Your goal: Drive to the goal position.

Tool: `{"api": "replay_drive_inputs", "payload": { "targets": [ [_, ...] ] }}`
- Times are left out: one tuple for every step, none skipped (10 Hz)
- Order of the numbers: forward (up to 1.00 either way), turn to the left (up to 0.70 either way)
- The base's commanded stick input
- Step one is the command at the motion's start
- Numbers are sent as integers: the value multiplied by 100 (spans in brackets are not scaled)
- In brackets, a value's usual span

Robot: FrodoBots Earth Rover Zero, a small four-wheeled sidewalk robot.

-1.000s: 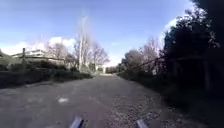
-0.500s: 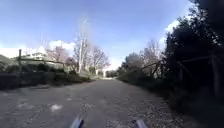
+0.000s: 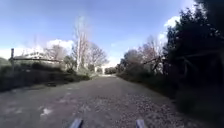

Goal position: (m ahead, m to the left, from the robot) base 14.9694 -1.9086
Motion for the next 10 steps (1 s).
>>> {"api": "replay_drive_inputs", "payload": {
  "targets": [
    [50, 0],
    [50, 0],
    [50, 0],
    [50, 0],
    [50, 0],
    [50, 0],
    [50, 0],
    [50, 0],
    [50, 0],
    [50, 0]
  ]
}}
